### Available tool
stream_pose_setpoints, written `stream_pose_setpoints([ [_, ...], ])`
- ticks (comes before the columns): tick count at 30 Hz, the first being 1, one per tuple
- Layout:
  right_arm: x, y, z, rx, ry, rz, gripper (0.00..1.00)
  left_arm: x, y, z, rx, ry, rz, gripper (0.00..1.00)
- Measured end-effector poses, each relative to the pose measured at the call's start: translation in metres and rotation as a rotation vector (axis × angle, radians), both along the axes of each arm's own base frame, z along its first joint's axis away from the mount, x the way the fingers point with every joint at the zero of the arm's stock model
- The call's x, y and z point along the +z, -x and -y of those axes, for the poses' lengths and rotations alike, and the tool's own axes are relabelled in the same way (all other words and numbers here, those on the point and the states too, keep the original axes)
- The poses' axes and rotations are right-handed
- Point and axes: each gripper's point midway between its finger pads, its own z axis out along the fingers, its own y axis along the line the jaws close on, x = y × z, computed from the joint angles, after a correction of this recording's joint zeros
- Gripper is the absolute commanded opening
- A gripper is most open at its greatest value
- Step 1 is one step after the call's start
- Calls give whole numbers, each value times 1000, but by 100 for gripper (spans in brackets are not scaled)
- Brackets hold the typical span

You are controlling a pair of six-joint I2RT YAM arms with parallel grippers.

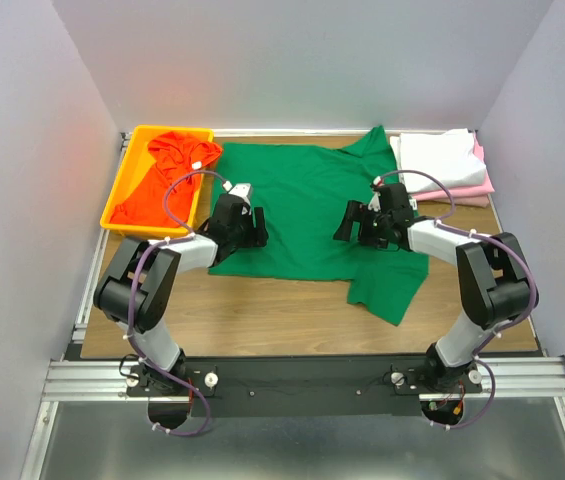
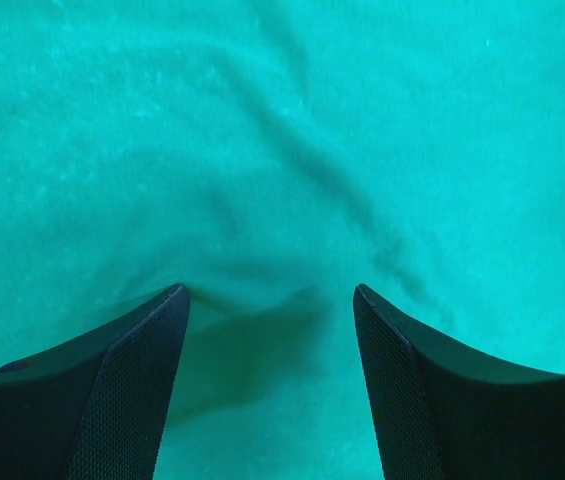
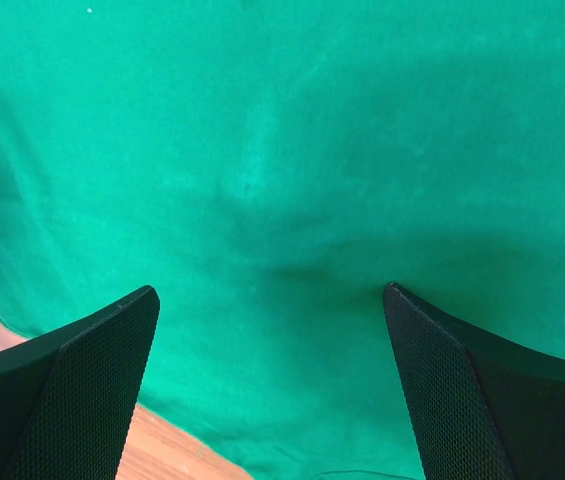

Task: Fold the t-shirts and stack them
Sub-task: Flatten the tshirt out

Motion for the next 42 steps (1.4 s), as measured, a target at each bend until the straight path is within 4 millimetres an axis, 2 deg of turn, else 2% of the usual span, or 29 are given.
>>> stream_pose_setpoints([
  [7, 1, -16, -5, -6, -11, 18, 100, 1, -20, -2, 18, -2, 6, 75],
  [14, 3, -27, -9, -3, -17, 27, 100, 7, -21, -10, 30, -35, -20, 75],
  [16, 3, -26, -9, -2, -17, 27, 100, 15, -18, -15, 45, -42, -9, 75],
  [18, 3, -26, -9, -1, -16, 28, 100, 33, -11, -23, 71, -42, 26, 75],
  [21, 6, -24, -8, -3, -12, 28, 100, 61, 6, -43, 160, -31, 95, 75],
  [23, 13, -23, -5, -14, -7, 46, 100, 68, 19, -58, 232, -22, 123, 74],
  [25, 24, -22, 0, -35, -1, 73, 100, 65, 37, -75, 316, -22, 118, 74],
  [29, 52, -21, 9, -78, 5, 152, 100, 42, 67, -102, 445, -49, 59, 68],
  [33, 79, -19, 16, -105, 8, 232, 100, 32, 80, -109, 499, -43, 18, 65],
  [38, 89, -13, 23, -123, 16, 267, 100, 25, 83, -112, 543, -34, -12, 60],
  [42, 85, -9, 26, -128, 27, 263, 100, 1, 87, -114, 557, -82, -85, 57],
])
